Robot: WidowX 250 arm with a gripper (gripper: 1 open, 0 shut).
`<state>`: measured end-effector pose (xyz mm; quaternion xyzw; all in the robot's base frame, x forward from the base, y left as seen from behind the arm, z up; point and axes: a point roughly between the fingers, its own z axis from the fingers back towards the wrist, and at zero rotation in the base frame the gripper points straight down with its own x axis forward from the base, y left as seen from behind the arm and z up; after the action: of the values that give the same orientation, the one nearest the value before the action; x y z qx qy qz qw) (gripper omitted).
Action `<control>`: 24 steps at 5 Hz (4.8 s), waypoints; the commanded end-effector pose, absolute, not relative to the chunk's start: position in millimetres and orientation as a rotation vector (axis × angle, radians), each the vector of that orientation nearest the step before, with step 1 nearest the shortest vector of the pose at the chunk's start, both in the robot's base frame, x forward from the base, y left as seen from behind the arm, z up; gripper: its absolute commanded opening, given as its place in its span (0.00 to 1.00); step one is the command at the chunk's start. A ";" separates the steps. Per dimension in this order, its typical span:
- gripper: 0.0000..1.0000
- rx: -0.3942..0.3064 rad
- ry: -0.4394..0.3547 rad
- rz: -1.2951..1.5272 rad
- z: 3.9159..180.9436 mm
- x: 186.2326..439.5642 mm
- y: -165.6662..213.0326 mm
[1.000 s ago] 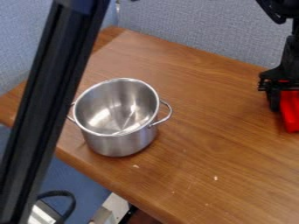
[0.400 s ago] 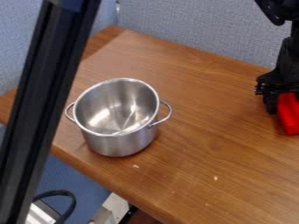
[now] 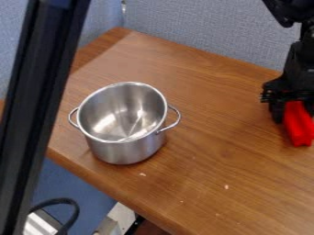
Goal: Put the red object in the metal pot
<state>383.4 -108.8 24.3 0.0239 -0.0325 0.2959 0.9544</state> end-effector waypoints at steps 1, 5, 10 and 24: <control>0.00 0.049 -0.100 0.621 39.7 381.7 -97.1; 0.00 0.048 -0.087 0.735 75.6 372.0 -43.8; 0.00 -0.012 -0.111 0.729 140.4 315.4 92.0; 1.00 0.115 -0.111 0.498 100.4 220.6 64.0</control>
<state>218.7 65.1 94.6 0.0551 -0.0413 0.2546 0.9646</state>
